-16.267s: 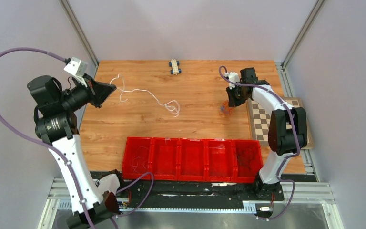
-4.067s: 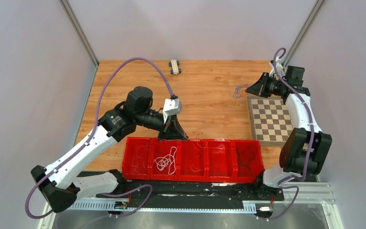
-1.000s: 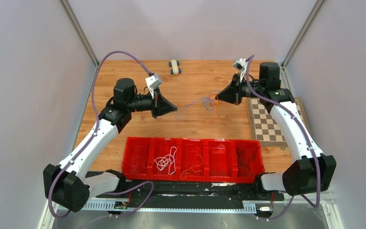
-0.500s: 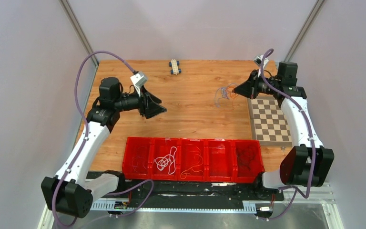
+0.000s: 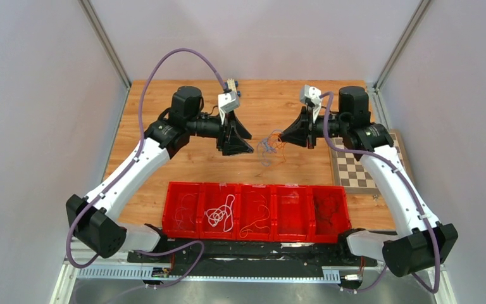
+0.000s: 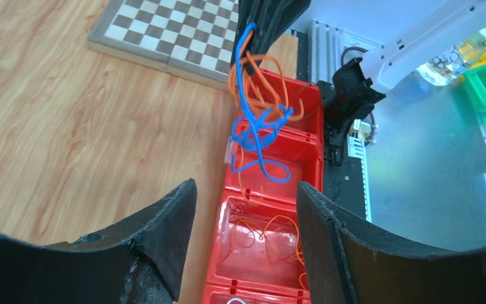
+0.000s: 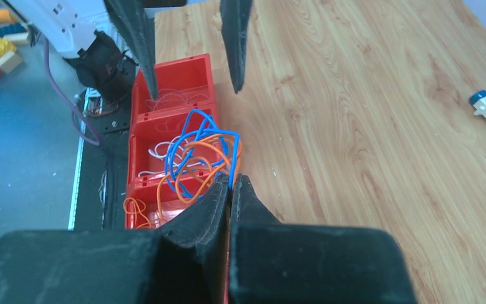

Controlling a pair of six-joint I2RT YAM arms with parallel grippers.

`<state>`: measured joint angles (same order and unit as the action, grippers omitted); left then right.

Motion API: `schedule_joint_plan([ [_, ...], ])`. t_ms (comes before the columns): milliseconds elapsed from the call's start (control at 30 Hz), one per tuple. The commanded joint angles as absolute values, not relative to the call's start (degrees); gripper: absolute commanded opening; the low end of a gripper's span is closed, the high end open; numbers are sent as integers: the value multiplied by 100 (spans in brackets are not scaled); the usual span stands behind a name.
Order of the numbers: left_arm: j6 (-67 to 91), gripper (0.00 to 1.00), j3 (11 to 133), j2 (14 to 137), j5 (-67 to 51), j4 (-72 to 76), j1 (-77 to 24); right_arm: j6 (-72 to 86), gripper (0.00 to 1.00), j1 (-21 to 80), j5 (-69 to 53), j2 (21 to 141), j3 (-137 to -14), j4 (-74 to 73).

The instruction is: Untangle the cables

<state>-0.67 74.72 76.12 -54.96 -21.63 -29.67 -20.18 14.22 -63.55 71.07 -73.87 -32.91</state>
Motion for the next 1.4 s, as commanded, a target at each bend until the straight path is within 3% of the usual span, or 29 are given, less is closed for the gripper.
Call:
schedule_joint_plan([
  [0,27,62,7756,7692,-5506,-1933,-3267,-2802,0,1839,-6131,6958,-7316,-3544],
  [100,135,58,7779,7749,-5536,-1876,-3365,-2848,0,2020,-6019,6934,-7280,-3553],
  [533,205,59,7368,7833,-5303,-1962,-3545,-2771,1,2157,-5963,6992,-7326,-3547],
  [667,330,54,7385,7916,-5295,-1881,-3581,-2714,3,2157,-5983,7046,-7367,-3549],
  [733,337,48,7390,7945,-5285,-1869,-3616,-2686,3,2154,-5994,7077,-7411,-3546],
  [800,328,30,7379,7955,-5302,-1887,-3637,-2665,4,2158,-5974,7107,-7446,-3542],
  [867,358,3,7364,7950,-5320,-1911,-3638,-2648,5,2156,-5892,7133,-7469,-3536],
  [933,541,0,7255,7910,-5365,-1765,-3574,-2499,15,2157,-5712,7187,-7492,-3534],
  [1100,1801,0,6868,7790,-5916,-781,-3012,-1710,58,1657,-5909,7559,-7679,-3662],
  [1233,1852,0,6870,7751,-6000,-643,-2907,-947,72,1229,-6500,7798,-7799,-3646],
  [1367,2022,0,6763,7699,-6059,-326,-2890,-132,77,1157,-7009,7890,-7532,-3347],
])
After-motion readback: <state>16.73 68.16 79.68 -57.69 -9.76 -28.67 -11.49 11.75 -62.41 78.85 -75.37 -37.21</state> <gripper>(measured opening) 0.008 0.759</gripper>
